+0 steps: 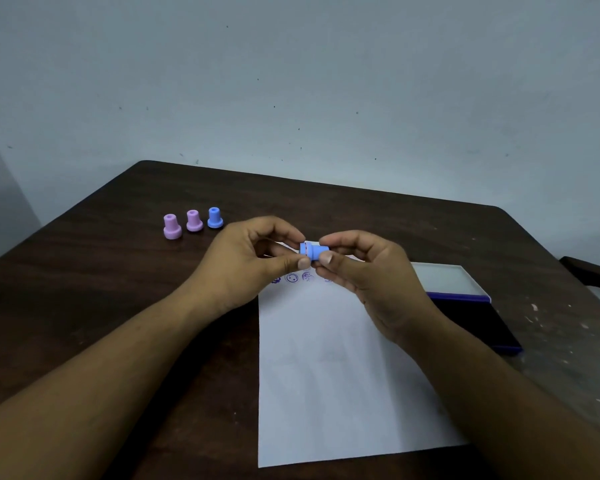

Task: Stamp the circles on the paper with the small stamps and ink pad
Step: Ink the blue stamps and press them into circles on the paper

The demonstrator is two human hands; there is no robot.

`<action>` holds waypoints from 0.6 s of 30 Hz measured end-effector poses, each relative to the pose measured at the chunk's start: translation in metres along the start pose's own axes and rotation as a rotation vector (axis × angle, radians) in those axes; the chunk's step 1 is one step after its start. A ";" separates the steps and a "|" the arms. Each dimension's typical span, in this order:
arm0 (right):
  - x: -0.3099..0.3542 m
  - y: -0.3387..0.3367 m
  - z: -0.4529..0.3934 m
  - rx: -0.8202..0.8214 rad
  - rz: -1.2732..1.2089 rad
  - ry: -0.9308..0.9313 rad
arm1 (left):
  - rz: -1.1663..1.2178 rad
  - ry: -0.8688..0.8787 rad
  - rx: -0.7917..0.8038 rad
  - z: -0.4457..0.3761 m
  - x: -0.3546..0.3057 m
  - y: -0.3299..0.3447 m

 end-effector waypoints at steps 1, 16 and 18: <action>0.001 -0.001 0.000 0.002 0.033 -0.007 | -0.007 0.003 0.001 0.000 0.000 0.000; 0.006 0.003 0.000 0.032 0.157 -0.065 | -0.006 0.027 -0.036 0.004 -0.002 -0.003; 0.004 0.005 0.000 0.040 0.114 -0.054 | 0.002 0.033 -0.034 0.003 -0.002 -0.005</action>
Point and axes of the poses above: each hand's wrist, its own z-axis away from the middle knuckle, its own y-axis out of the palm, x = y × z, the point moved 9 cm from there along -z, towards the middle knuckle, and after that the axes turned 13 degrees about -y, right-handed, at the moved point
